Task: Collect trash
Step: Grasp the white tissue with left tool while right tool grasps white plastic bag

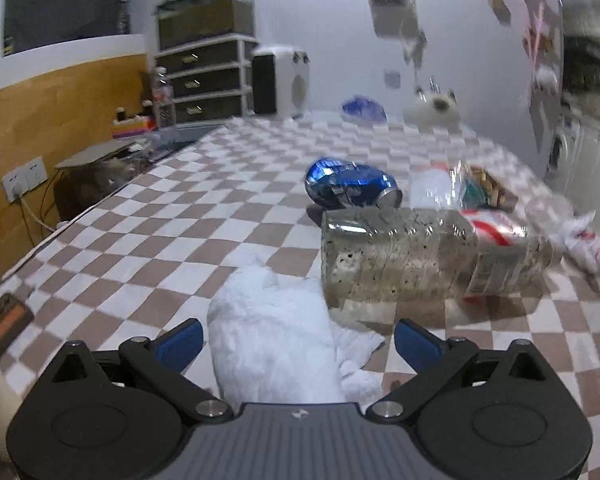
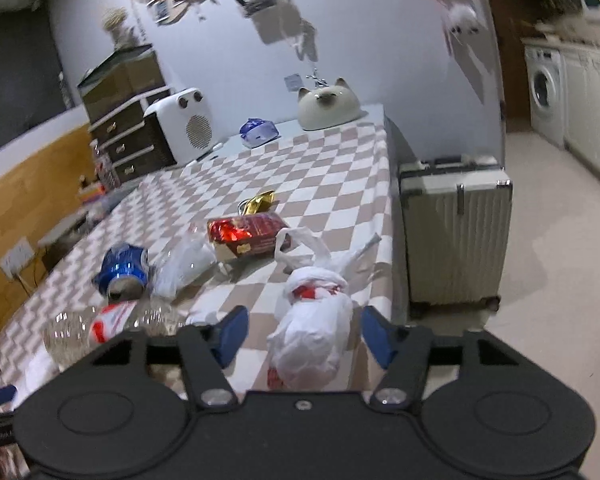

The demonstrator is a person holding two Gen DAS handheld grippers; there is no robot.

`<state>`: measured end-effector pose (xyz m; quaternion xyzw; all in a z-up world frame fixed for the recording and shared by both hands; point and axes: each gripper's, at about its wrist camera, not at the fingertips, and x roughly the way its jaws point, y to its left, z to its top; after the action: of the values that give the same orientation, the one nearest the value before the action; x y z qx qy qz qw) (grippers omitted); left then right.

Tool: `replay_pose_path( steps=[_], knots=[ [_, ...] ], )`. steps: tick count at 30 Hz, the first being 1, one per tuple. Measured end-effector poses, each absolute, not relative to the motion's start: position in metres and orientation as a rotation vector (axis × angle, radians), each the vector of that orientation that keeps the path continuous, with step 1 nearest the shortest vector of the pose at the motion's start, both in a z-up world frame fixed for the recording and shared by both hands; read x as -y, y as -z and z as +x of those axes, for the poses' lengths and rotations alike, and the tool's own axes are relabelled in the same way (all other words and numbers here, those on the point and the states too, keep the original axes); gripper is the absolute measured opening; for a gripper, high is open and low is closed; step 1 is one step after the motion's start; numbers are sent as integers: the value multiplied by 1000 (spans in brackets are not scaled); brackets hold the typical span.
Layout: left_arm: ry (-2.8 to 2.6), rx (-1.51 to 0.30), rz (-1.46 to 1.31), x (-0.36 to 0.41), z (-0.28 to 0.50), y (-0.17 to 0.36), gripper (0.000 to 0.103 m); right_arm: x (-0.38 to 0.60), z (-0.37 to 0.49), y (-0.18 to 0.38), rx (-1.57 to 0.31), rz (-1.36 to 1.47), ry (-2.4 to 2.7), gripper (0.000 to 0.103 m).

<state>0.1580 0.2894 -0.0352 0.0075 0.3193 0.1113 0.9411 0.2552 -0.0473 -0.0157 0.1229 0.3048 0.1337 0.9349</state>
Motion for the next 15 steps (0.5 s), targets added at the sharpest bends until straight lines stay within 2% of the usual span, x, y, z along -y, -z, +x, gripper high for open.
replay_pose_path(
  steps=[1,3,5,6,8,9,11,15],
  knots=[
    [-214,-693,28,-290,165,36,94,47,258,18,-636,259,-277,46],
    [-201,-737,35,-292,175,37,89,45,260,21,-660,259,-282,35],
    [-200,-758,38,-295,182,35,69,45,256,23,-672,254,-291,30],
    [-200,-765,31,-296,184,34,65,46,253,22,-675,250,-296,27],
    [-202,-774,5,-302,182,31,47,48,244,22,-672,238,-314,26],
    [-205,-775,-10,-304,180,29,41,50,240,21,-668,232,-322,25],
    [-211,-770,-37,-306,170,27,16,52,231,18,-660,217,-332,24],
    [-195,-760,-66,-301,147,23,15,59,212,13,-644,211,-360,23]
  ],
)
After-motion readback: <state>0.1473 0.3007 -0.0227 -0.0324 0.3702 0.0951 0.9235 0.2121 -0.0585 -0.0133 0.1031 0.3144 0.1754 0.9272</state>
